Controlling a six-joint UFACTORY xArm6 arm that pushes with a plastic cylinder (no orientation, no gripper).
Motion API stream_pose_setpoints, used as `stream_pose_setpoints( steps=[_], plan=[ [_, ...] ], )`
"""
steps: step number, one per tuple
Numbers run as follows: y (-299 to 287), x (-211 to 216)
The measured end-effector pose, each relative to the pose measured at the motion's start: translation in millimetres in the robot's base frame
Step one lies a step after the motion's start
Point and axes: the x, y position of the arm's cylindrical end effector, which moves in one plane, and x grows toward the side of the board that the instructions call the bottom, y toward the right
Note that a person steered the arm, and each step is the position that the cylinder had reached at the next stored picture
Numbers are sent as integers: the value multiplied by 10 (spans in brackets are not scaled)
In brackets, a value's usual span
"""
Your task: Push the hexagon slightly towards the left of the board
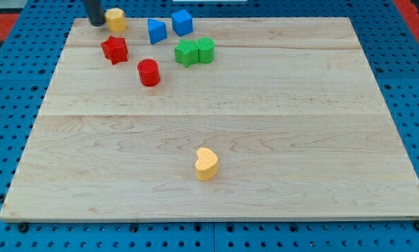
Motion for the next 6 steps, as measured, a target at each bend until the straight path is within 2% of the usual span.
stream_pose_setpoints(
  steps=[1, 2, 3, 5, 6],
  plan=[
    [-106, 308],
    [592, 116],
    [762, -123],
    [498, -226],
    [146, 40]
  ],
)
